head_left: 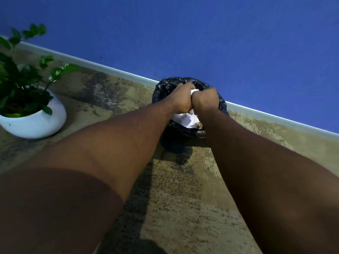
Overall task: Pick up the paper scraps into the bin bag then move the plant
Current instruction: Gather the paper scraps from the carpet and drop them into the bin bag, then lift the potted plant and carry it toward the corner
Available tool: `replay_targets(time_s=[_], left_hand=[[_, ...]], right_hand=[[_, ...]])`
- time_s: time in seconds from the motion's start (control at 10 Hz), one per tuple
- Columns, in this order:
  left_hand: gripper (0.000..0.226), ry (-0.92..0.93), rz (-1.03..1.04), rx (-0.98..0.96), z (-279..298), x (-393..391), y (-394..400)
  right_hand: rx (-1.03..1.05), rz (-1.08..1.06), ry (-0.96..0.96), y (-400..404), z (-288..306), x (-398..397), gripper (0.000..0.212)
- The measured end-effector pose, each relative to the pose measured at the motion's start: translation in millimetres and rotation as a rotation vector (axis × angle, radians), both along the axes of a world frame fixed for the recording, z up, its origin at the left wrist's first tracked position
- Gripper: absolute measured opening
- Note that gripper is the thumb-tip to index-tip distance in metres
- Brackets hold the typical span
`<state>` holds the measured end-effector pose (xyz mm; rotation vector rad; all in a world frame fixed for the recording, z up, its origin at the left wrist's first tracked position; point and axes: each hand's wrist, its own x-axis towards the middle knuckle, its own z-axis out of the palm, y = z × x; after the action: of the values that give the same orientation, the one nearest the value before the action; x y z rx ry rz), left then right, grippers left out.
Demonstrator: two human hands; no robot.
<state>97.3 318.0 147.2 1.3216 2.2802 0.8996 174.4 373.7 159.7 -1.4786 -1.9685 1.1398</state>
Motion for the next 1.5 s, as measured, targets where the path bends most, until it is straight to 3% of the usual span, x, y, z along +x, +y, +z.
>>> replay_targets(time_s=[0.1,0.2,0.4,0.7,0.9,1.0,1.1,1.2,1.3,1.5], left_hand=[[0.086,-0.076,-0.061,-0.033,0.4,1.5,-0.1],[0.088,-0.097,-0.078,-0.026,0.6,1.7,-6.8],[0.069,-0.101,-0.021,0.072,6.0,-7.6,-27.9],[0.014,0.048,0.293,0.167,-7.9,-63.6,-104.8],[0.016,0.086,0.390,0.125,-12.0,-103.4,-169.4],[0.024,0.014,0.410,0.024,-24.1,-127.1,-218.5],[0.028,-0.093,0.472,-0.027,-35.0,-143.6,-261.4],[0.023,-0.362,0.555,-0.166,-44.4,-163.7,-319.4],[0.029,-0.484,0.657,-0.334,-58.9,-182.9,-354.7],[0.040,-0.346,1.002,-0.324,-92.9,-232.7,-429.2]], right_hand=[[-0.024,-0.026,0.022,3.5,-2.7,-0.7,0.055],[-0.025,-0.032,0.014,3.2,-6.0,-0.9,0.049],[0.007,-0.004,0.021,-5.6,-7.9,-12.6,0.033],[0.260,0.172,0.052,-73.8,-0.1,-75.4,0.029],[0.349,0.362,0.103,-133.9,1.7,-125.6,0.034],[0.369,0.487,0.024,-171.4,-7.5,-149.1,0.027],[0.317,0.599,-0.062,-198.2,-21.7,-167.4,0.024],[0.134,0.692,-0.201,-229.6,-41.9,-192.2,0.029],[0.038,0.717,-0.247,-251.3,-59.0,-208.9,0.032],[-0.131,0.762,-0.285,-308.2,-93.0,-242.4,0.041]])
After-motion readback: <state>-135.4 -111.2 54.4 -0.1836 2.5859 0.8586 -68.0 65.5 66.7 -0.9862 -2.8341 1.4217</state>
